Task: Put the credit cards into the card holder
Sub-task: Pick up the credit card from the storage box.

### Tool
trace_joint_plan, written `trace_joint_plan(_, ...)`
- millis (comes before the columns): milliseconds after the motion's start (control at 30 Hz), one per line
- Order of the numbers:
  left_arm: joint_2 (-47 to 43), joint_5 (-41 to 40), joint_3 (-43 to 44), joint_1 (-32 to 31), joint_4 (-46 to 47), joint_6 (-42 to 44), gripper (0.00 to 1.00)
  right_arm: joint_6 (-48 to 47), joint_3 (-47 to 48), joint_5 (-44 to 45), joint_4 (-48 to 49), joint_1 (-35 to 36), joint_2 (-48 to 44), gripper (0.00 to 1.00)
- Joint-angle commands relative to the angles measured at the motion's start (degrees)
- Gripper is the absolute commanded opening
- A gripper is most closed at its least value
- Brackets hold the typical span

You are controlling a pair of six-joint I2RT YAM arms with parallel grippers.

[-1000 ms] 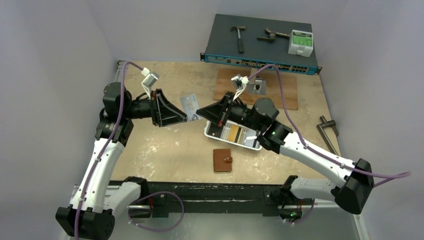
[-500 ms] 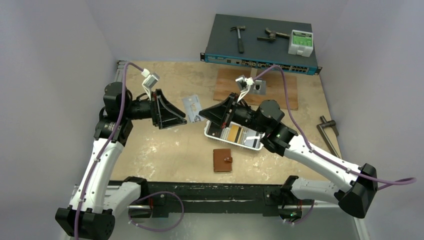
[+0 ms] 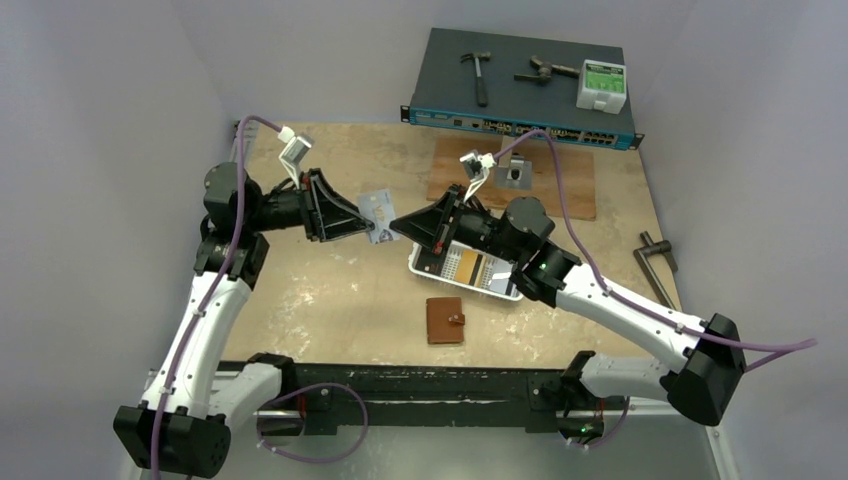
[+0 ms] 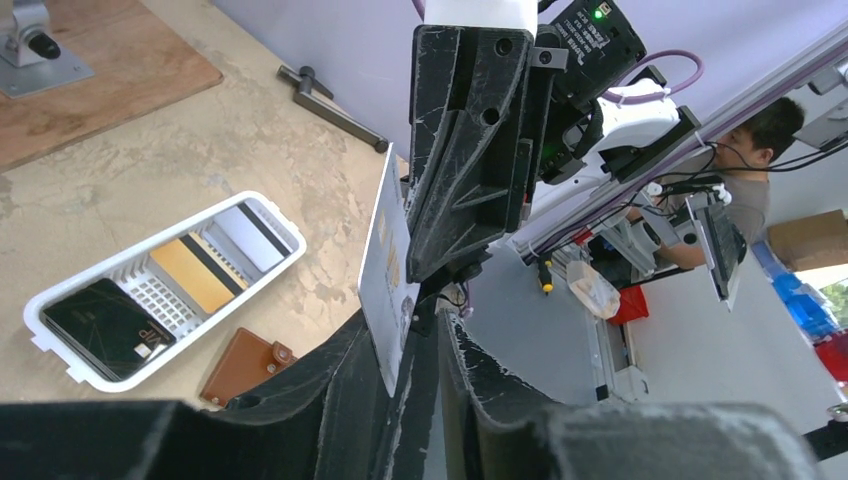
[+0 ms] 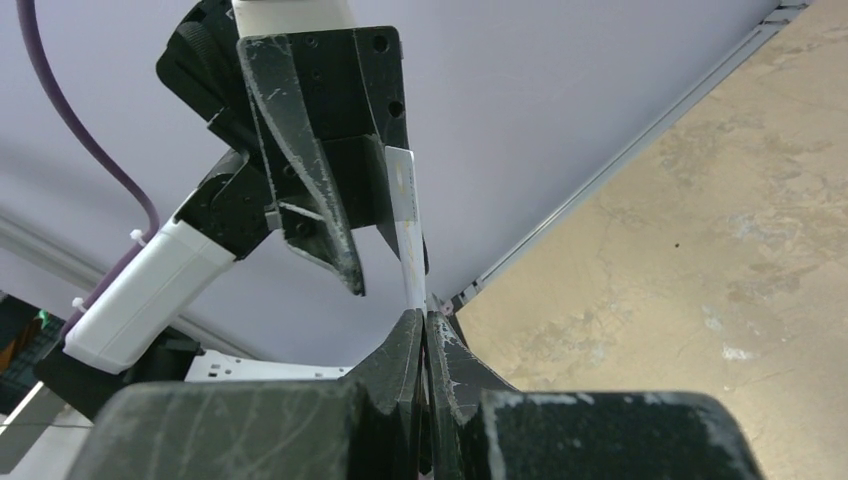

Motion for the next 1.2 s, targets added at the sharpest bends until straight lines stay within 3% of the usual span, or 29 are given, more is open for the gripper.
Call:
trace_joint_plan(0, 0.3, 1.5, -0.2, 0.2, 5.9, -3.9, 0.23, 1.5, 0.5, -0.9, 5.9, 0.0, 0.6, 0.00)
trace_joint_plan(233, -0.2, 0.9, 0.2, 0.2, 4.8, -3.9, 0.11, 0.7, -0.3, -4.9, 7.4, 0.2, 0.8, 0.00)
trace_joint_plan(400, 0.0, 1.2, 1.8, 0.2, -0.2, -1.3, 0.00, -3.3, 3.3, -6.4, 1.7, 0.2, 1.1, 0.05)
trace_joint_plan(500, -0.3, 0.9, 4.1, 0.2, -8.1, 3.2, 0.00, -5.2, 5.5, -6.2, -0.2, 0.2, 1.3, 0.12)
trace_joint_plan(667, -1.5, 1.5, 3.7, 0.0, -8.6, 2.8, 0.00, -6.0, 9.6, -7.1, -0.1, 0.2, 4.3, 0.15)
trace_joint_plan(933, -2.1, 1.5, 3.9, 0.0, -9.1, 3.0, 0.00, -2.8, 10.0, -10.7, 2.9, 0.2, 6.4, 0.00)
trace_joint_plan(1033, -2.0, 1.2, 4.3, 0.0, -10.2, 4.0, 0.08, -2.8, 8.7, -12.1, 2.7, 0.2, 5.3, 0.00)
trace_joint_plan(1167, -1.3, -1.2, 5.5, 0.1, -16.9, 9.4, 0.37, -4.1, 7.0, -8.7, -3.0, 0.2, 2.5, 0.00)
